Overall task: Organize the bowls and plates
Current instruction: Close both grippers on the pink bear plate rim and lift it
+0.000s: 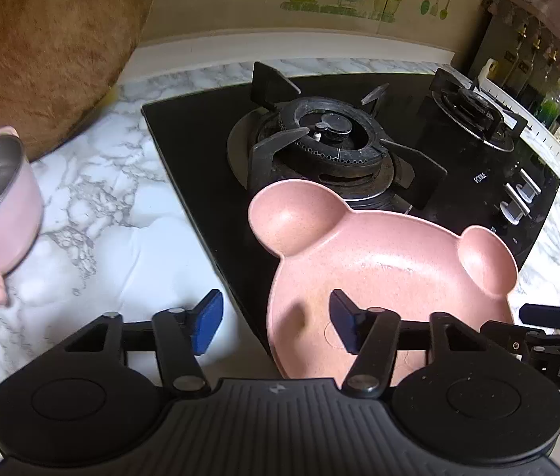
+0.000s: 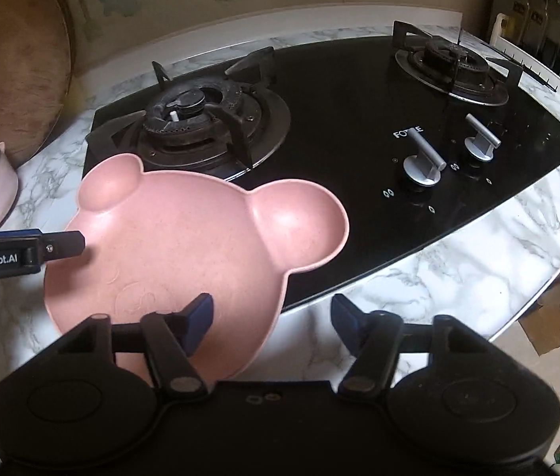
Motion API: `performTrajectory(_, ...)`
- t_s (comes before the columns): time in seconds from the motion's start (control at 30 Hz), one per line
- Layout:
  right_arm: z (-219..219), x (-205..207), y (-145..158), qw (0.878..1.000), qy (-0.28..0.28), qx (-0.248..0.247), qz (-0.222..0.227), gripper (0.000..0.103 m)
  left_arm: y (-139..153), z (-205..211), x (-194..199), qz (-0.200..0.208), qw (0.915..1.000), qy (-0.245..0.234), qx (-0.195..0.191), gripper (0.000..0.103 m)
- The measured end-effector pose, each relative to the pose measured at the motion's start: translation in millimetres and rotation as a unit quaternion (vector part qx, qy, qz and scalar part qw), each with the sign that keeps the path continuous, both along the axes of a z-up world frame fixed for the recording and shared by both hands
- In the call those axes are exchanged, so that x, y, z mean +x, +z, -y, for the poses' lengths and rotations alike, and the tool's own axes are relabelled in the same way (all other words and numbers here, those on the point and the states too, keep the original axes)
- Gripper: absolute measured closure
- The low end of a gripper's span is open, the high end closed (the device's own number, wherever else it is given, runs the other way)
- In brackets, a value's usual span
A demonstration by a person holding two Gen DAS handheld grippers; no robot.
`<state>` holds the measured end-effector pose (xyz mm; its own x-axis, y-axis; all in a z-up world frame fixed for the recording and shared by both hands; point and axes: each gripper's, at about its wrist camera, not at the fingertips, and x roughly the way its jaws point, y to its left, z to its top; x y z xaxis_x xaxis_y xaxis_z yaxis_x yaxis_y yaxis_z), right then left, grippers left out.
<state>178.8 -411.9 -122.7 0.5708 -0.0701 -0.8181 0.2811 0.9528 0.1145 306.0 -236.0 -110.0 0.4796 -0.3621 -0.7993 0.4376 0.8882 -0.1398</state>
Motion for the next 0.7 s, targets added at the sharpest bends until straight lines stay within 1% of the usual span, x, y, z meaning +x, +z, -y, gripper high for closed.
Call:
performTrajectory(0.03,0,1,-1,1.0,0.0,-0.001,-0.002,0.049,-2,0,2,-0.005,1.0,0.001,-0.003,0.052)
performTrajectory(0.07,1,2,-2,1.0,0.0,0.002,-0.003,0.05,-3,0,3,-0.011,0.9999,0.0,-0.004,0.062)
performTrajectory(0.1,2,2,-2,1.0,0.001,0.006,-0.004,0.053,-5,0,4,-0.016,0.9999,0.0,-0.004,0.068)
performTrajectory(0.17,4,4,-3,1.0,-0.002,0.011,-0.006,0.055,-6,2,4,-0.014,0.9999,-0.001,0.0,0.07)
performTrajectory(0.2,6,5,-4,1.0,-0.003,0.013,-0.006,0.059,-7,2,3,-0.012,0.9999,-0.002,0.002,0.074)
performTrajectory(0.23,6,5,-5,1.0,-0.003,0.014,-0.007,0.068,-7,2,3,-0.013,0.9999,-0.003,0.001,0.078)
performTrajectory(0.27,6,6,-5,1.0,-0.002,0.016,-0.008,0.072,-7,2,3,-0.015,0.9999,-0.003,0.0,0.085)
performTrajectory(0.3,6,6,-5,1.0,-0.002,0.017,-0.008,0.077,-8,1,3,-0.017,0.9998,-0.002,-0.002,0.088)
performTrajectory(0.37,5,8,-6,1.0,0.002,0.016,-0.009,0.082,-9,1,2,-0.021,0.9998,-0.002,0.0,0.09)
performTrajectory(0.4,4,7,-7,1.0,0.004,0.017,-0.01,0.087,-9,1,1,-0.019,0.9998,-0.001,0.001,0.09)
performTrajectory(0.53,1,6,-7,1.0,0.007,0.014,-0.007,0.088,-9,-4,-4,-0.019,0.9998,0.004,0.001,0.091)
performTrajectory(0.6,0,4,-6,1.0,0.008,0.024,-0.005,0.089,-7,-10,-8,-0.021,0.9997,0.01,-0.003,0.091)
performTrajectory(0.7,-4,0,-3,1.0,0.018,0.025,0.0,0.089,-3,-19,-16,-0.018,0.9997,0.018,-0.002,0.091)
